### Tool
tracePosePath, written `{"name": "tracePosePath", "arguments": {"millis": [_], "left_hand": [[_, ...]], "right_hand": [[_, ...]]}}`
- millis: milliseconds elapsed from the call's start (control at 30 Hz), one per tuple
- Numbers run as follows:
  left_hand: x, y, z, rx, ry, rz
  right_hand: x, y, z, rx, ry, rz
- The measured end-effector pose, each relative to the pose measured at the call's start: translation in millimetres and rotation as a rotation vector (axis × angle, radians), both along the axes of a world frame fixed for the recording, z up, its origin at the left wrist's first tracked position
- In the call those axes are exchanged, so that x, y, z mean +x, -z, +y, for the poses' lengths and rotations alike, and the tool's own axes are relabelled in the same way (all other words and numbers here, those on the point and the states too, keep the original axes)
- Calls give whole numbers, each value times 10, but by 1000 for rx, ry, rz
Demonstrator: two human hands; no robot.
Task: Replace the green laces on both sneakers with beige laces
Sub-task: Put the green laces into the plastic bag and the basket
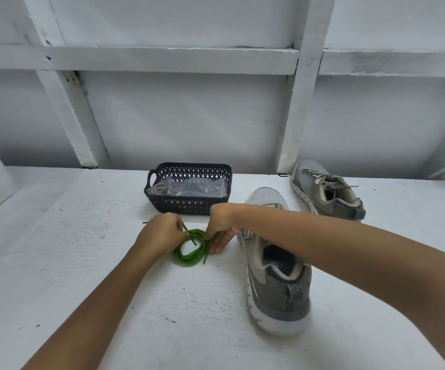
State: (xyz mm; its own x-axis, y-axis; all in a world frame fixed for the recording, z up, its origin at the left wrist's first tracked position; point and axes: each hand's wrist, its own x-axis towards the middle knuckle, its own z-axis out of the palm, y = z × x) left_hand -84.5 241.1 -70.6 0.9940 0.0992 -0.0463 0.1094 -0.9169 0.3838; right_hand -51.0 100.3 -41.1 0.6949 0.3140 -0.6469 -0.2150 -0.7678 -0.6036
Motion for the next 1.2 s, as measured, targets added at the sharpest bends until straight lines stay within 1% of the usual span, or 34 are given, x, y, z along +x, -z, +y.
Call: {"name": "tracePosePath", "arguments": {"millis": [100,200,267,367,500,567,667,700,733,833,900,1067,1133,1200], "left_hand": [[16,8,2,66,33,-8],[48,-16,35,101,65,25],[72,-54,58,106,90,47],[96,-145,78,78,105,30],[102,-309,19,15,110,-58],[107,-379,-62,-34,110,-136],[187,-481,-248,-90,124,-250],[235,-505,-319,-97,130,-272],[290,-510,-395,-91,137,-286],[487,-481,-564,-10,132,-270],[573,-450,-623,32,101,-223],[633,-376,-643,2,69,-147],[631,-354,-627,-20,78,-141],[624,-362,-613,-45,83,-150]], "right_hand": [[-13,12,-43,-14,-10,-44],[3,16,-45,-105,-91,-190],[9,-9,-49,-162,-156,-279],[18,-123,-91,-204,-220,-315],[153,-526,-200,-135,-228,-375],[316,-739,-258,-107,-159,-497],[584,-896,-318,-237,-92,-718],[652,-904,-322,-276,-69,-759],[701,-882,-326,-316,-51,-770],[781,-768,-260,-474,-97,-745],[810,-672,-217,-512,-124,-724],[858,-508,-159,-520,-126,-669],[848,-521,-156,-502,-83,-655],[843,-575,-150,-435,-19,-648]]}}
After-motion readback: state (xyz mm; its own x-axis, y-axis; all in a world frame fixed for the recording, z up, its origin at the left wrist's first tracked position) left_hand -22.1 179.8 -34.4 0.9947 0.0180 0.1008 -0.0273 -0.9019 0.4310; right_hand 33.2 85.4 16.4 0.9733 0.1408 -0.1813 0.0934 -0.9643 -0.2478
